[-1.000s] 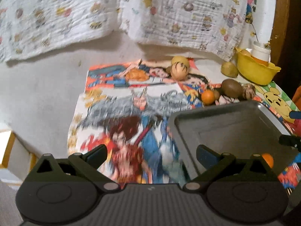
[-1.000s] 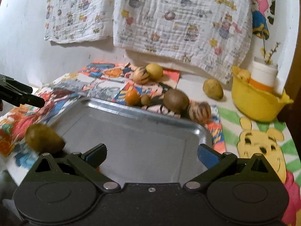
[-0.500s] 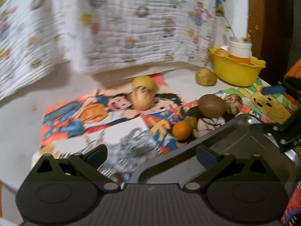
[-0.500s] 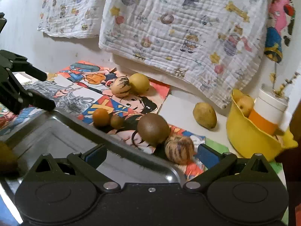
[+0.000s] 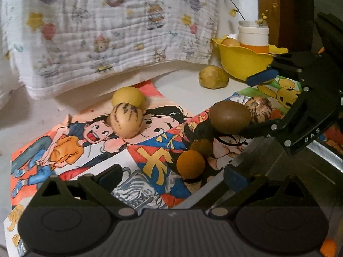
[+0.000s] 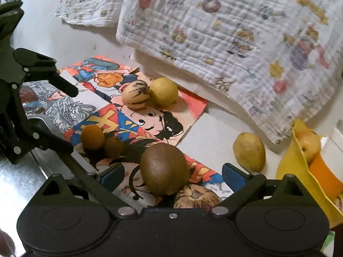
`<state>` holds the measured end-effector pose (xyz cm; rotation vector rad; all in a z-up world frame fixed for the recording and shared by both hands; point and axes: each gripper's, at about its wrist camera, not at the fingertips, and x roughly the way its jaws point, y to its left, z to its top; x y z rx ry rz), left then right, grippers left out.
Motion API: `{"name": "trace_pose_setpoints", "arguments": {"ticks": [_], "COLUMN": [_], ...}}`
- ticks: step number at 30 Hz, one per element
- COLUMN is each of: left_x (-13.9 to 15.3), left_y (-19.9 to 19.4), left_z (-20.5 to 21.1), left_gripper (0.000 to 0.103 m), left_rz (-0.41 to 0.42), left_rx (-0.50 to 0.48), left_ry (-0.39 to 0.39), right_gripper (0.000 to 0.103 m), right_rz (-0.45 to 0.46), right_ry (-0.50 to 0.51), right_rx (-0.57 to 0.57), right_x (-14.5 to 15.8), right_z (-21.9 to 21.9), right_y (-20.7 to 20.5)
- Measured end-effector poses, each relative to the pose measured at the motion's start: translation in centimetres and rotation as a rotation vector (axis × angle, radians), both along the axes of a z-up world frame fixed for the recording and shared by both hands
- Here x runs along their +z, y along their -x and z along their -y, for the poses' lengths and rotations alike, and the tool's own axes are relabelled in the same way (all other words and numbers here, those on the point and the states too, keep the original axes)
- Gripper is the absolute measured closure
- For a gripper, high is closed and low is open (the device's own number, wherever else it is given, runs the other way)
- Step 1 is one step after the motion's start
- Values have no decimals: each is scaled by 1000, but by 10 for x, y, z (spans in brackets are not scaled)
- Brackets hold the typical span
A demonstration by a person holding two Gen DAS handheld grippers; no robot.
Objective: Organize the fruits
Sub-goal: 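Move the left tool to another small orange while the right tool approaches a brown kiwi, then close the left tool on the small orange while the right tool grasps the brown kiwi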
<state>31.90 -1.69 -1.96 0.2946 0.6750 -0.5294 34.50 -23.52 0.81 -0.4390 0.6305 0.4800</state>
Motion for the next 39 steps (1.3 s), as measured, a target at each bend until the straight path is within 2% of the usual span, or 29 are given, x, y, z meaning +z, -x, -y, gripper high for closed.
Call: {"name": "trace_pose_setpoints", "arguments": {"ticks": [4,12,18,25,30,39], "left_x": [-4,-6,-9,-9,-8,9], "left_y": [-7,-15,-22,-28,-26,-5], "left_z": [0,7,8,7,7,-7], "left_gripper": [9,24,41,68,68,69], "left_rz": [-20,-44,-84,-145,-157,-114], "left_rx": [-16,-28,-32,-31,-4,39], "left_ry": [21,33,40,97,99,112], "right_gripper": [11,31,39,44,44,44], "right_rz": [-18,-63,-85,-111,-88,-37], "right_ry": [25,21,18,-1,-36,-98], "right_rx": [29,16,20,14,-12,-16], "right_x": [-6,-17,-21,-22,-21,-1], "right_z": [-5,-9,-11,-12,-10,-10], "right_y": [-8,-23,-27,-30,-26,-3]}}
